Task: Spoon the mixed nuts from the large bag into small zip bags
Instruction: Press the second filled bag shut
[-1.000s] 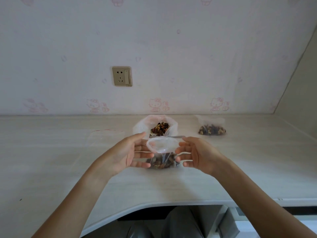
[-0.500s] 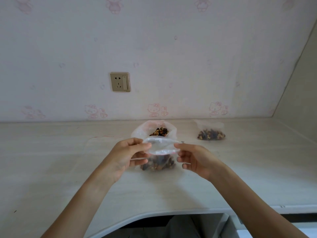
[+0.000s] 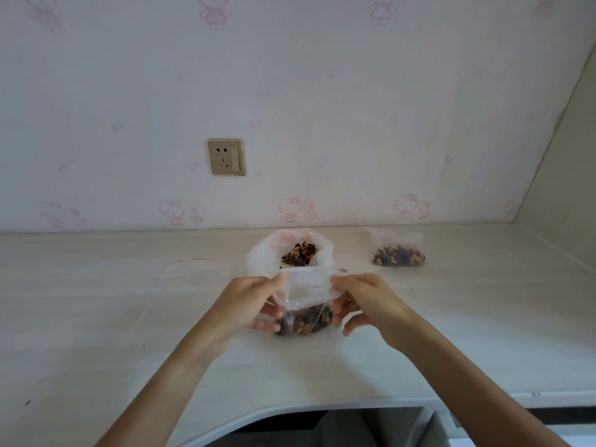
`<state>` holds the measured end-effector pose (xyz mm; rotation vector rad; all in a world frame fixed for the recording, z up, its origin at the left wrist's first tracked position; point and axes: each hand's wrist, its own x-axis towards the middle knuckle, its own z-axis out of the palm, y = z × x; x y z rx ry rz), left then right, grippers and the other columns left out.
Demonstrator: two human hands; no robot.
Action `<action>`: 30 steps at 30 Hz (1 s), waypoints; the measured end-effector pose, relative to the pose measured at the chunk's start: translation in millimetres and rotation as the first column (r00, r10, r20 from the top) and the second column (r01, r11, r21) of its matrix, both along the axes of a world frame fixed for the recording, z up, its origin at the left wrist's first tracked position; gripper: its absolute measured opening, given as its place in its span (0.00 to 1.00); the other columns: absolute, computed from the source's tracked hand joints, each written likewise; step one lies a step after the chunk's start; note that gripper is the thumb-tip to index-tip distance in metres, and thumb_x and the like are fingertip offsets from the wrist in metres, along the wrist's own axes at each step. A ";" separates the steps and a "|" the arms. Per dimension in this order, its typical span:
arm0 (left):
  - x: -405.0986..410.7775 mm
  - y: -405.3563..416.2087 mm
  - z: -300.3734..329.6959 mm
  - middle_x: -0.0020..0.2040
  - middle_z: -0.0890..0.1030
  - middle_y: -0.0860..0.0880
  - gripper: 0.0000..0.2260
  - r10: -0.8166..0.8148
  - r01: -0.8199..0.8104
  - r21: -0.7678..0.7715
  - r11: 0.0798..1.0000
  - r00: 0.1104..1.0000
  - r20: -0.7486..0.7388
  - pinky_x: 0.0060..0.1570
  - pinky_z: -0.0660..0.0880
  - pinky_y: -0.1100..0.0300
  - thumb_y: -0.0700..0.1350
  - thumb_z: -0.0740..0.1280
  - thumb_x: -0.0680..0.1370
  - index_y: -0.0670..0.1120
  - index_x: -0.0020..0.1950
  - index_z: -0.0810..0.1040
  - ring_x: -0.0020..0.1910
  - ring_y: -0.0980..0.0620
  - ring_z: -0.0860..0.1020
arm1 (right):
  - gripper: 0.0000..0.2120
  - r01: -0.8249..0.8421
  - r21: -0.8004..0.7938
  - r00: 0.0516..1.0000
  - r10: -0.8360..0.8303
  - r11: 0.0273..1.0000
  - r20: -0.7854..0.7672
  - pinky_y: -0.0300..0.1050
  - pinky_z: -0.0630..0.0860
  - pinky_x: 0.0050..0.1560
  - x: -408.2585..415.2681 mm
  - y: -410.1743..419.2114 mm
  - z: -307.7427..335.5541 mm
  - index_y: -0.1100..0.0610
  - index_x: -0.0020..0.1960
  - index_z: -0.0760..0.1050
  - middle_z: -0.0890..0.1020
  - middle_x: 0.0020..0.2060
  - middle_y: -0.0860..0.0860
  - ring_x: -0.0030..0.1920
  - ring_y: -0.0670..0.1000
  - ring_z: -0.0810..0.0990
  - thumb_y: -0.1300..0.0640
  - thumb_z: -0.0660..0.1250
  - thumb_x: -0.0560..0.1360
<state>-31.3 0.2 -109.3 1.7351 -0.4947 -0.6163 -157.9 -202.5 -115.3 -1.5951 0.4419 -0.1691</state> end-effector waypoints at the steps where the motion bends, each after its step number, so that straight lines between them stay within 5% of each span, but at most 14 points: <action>1: 0.2 1.0 1.1 0.44 0.85 0.42 0.17 -0.036 0.025 -0.093 0.995 0.992 -0.122 0.46 0.85 0.46 0.58 0.73 0.77 0.44 0.41 0.87 0.42 0.47 0.86 | 0.15 -0.019 0.085 1.000 0.017 0.996 0.023 0.50 0.80 0.33 -0.2 -1.6 -1.8 0.61 0.47 0.82 0.82 0.37 0.59 0.36 0.58 0.83 0.50 0.66 0.82; 6: 3.0 7.7 0.6 0.54 0.84 0.41 0.14 -0.250 0.062 -0.424 0.903 0.880 -0.404 0.45 0.84 0.48 0.52 0.73 0.78 0.42 0.55 0.86 0.49 0.45 0.85 | 0.18 -0.064 0.500 0.992 0.003 0.864 0.122 0.47 0.78 0.32 4.6 -7.1 -11.1 0.59 0.46 0.83 0.80 0.38 0.56 0.36 0.54 0.81 0.45 0.65 0.80; 10: 5.4 11.2 -1.4 0.55 0.84 0.46 0.14 -0.259 0.110 -0.436 0.893 0.918 -0.300 0.44 0.83 0.53 0.53 0.75 0.76 0.42 0.52 0.84 0.49 0.49 0.84 | 0.13 -0.131 0.539 0.980 0.026 0.832 0.199 0.45 0.76 0.32 5.8 -9.1 -16.7 0.56 0.42 0.82 0.78 0.37 0.52 0.35 0.51 0.79 0.47 0.69 0.78; 13: 1.2 7.4 0.3 0.44 0.83 0.50 0.12 -0.166 0.064 -0.397 0.916 0.959 -0.230 0.39 0.83 0.57 0.54 0.78 0.74 0.46 0.45 0.86 0.42 0.53 0.84 | 0.11 -0.162 0.537 0.973 0.042 0.828 0.228 0.43 0.75 0.30 8.2 -6.6 -13.6 0.56 0.41 0.80 0.77 0.36 0.51 0.33 0.50 0.78 0.51 0.71 0.78; 15: -0.7 4.6 3.7 0.39 0.82 0.49 0.11 -0.078 0.004 -0.357 0.934 0.978 -0.193 0.35 0.82 0.58 0.53 0.79 0.71 0.47 0.40 0.85 0.36 0.54 0.82 | 0.11 -0.127 0.426 0.974 0.031 0.896 0.225 0.44 0.76 0.30 8.4 -3.9 -8.1 0.57 0.39 0.78 0.77 0.35 0.54 0.34 0.52 0.79 0.53 0.74 0.77; 18: 0.0 1.9 8.3 0.36 0.83 0.44 0.09 0.091 -0.109 -0.255 0.961 0.992 -0.082 0.31 0.80 0.58 0.44 0.80 0.72 0.44 0.41 0.81 0.31 0.51 0.80 | 0.15 0.093 0.054 0.977 -0.101 0.994 0.187 0.47 0.76 0.28 6.1 1.2 1.6 0.58 0.32 0.75 0.79 0.31 0.60 0.29 0.56 0.81 0.62 0.75 0.74; 21: -0.1 0.5 12.1 0.31 0.83 0.42 0.08 0.239 -0.204 -0.181 0.962 0.951 0.197 0.30 0.79 0.54 0.33 0.73 0.71 0.42 0.38 0.75 0.25 0.46 0.77 | 0.17 0.302 -0.416 0.943 -0.205 0.858 0.263 0.47 0.69 0.26 4.9 10.2 9.2 0.59 0.28 0.65 0.71 0.21 0.58 0.22 0.57 0.78 0.69 0.68 0.70; 24: 1.4 1.0 13.5 0.24 0.77 0.50 0.09 0.226 -0.255 -0.045 0.966 0.743 0.631 0.32 0.77 0.54 0.36 0.70 0.70 0.48 0.36 0.73 0.26 0.44 0.78 | 0.19 0.383 -0.644 0.921 -0.214 0.662 0.327 0.46 0.58 0.27 7.4 15.3 10.6 0.55 0.29 0.58 0.60 0.21 0.45 0.22 0.47 0.61 0.68 0.65 0.68; 25: 1.7 0.7 14.4 0.23 0.75 0.52 0.09 0.193 -0.264 -0.003 0.965 0.698 0.690 0.33 0.76 0.54 0.38 0.70 0.70 0.49 0.35 0.72 0.28 0.44 0.78 | 0.16 0.375 -0.646 0.924 -0.218 0.665 0.313 0.47 0.60 0.25 8.6 15.0 12.0 0.55 0.31 0.59 0.62 0.22 0.44 0.22 0.46 0.62 0.66 0.65 0.69; 27: 1.6 -1.5 17.8 0.24 0.73 0.55 0.10 0.166 -0.255 0.049 0.966 0.750 0.640 0.35 0.81 0.52 0.41 0.71 0.73 0.49 0.35 0.73 0.28 0.46 0.78 | 0.08 0.318 -0.467 0.946 -0.243 0.825 0.214 0.48 0.73 0.23 8.5 13.2 17.7 0.59 0.37 0.68 0.72 0.25 0.49 0.22 0.51 0.76 0.62 0.65 0.73; 30: -0.1 -2.3 22.8 0.31 0.76 0.51 0.14 0.118 -0.127 0.018 0.992 0.957 0.264 0.38 0.85 0.48 0.48 0.74 0.77 0.47 0.34 0.78 0.29 0.53 0.78 | 0.09 0.138 -0.008 0.989 -0.137 0.990 0.057 0.50 0.80 0.30 2.7 3.8 20.0 0.64 0.49 0.77 0.78 0.34 0.58 0.29 0.59 0.82 0.59 0.66 0.75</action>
